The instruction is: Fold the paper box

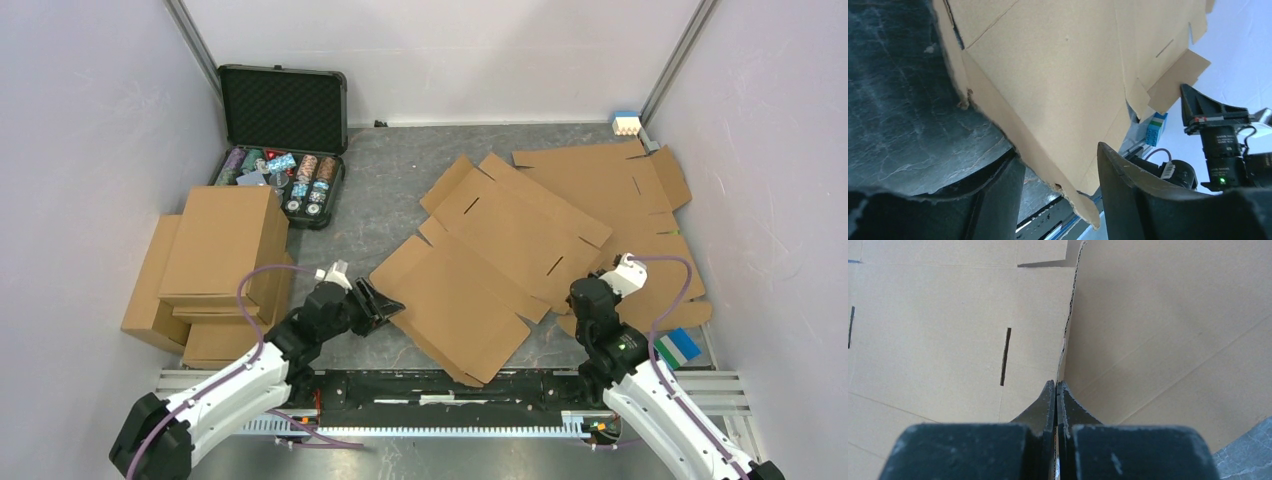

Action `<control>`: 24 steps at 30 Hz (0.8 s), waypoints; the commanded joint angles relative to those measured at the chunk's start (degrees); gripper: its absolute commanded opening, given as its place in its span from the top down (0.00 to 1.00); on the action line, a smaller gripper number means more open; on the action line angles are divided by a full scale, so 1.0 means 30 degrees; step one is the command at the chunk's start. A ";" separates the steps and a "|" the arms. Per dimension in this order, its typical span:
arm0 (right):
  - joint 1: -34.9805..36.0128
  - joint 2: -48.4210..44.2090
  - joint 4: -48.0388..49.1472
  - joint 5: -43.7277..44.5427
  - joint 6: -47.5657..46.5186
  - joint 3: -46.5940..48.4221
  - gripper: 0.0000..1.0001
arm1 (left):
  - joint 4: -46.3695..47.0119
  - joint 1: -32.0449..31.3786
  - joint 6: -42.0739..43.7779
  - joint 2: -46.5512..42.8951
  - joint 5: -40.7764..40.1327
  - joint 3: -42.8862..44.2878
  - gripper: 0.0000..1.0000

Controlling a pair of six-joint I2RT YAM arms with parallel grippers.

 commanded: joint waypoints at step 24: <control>0.0102 -0.3187 0.4969 -1.0803 -0.6495 -0.1404 0.96 | -1.2918 0.0194 1.0036 0.5183 -0.7836 1.5024 0.98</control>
